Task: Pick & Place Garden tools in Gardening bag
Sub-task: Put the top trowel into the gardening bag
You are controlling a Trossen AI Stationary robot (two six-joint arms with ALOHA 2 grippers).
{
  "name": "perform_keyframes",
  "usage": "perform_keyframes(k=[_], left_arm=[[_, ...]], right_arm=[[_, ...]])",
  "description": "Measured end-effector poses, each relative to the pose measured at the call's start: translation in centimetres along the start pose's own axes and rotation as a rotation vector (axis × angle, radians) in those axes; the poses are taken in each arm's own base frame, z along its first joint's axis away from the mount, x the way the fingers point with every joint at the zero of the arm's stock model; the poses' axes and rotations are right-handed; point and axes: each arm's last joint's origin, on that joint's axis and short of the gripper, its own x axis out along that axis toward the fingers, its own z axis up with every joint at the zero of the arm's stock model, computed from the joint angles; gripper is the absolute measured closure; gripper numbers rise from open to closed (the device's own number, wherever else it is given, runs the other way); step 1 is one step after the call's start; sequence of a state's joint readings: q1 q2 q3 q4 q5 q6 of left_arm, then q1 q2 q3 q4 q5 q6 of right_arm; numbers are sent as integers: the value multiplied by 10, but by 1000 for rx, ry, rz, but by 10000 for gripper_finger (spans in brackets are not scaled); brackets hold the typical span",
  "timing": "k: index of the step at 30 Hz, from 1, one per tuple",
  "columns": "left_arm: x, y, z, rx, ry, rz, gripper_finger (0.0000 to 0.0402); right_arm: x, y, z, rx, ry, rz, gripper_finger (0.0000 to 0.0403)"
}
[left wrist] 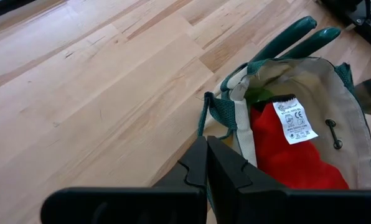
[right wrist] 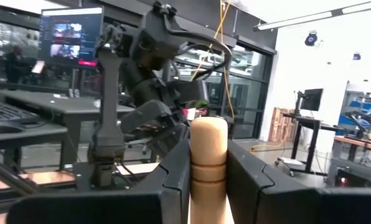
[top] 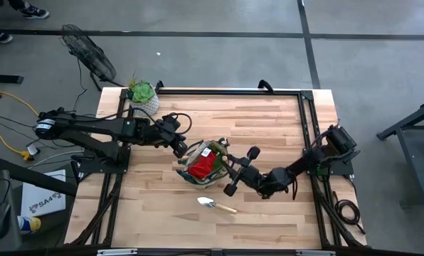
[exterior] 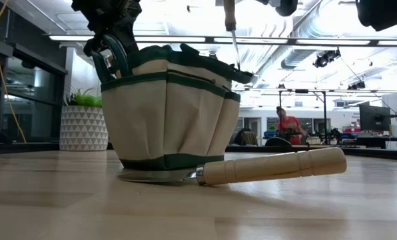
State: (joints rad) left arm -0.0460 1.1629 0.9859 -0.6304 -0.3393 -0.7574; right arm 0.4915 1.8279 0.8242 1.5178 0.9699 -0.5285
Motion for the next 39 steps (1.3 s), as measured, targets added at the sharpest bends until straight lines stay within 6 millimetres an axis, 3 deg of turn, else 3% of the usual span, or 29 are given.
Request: perform_keyframes(k=[4, 8, 14, 20, 22, 24, 29, 33, 39], left_arm=[[0, 0, 0, 44, -2, 5, 402], [0, 3, -1, 435, -8, 54, 402], [0, 1, 1, 716, -23, 55, 402], [0, 0, 1, 746, -23, 30, 402], [0, -2, 3, 668, -40, 7, 402], [0, -4, 4, 636, -44, -44, 402], [-6, -15, -5, 772, 36, -315, 402], [-9, -21, -9, 823, 26, -361, 402], [-10, -12, -20, 797, -89, -498, 402]], right_arm=[[0, 0, 0, -2, 1, 1, 343], [0, 0, 0, -2, 1, 0, 343], [0, -1, 0, -2, 12, -19, 343], [0, -1, 0, -2, 13, -20, 341], [0, -1, 0, -2, 13, -20, 342], [0, -1, 0, -2, 10, -16, 343], [0, 0, 0, -2, -2, 5, 343], [0, 0, 0, -2, 0, 2, 343], [1, 0, 0, -2, 1, -1, 343]])
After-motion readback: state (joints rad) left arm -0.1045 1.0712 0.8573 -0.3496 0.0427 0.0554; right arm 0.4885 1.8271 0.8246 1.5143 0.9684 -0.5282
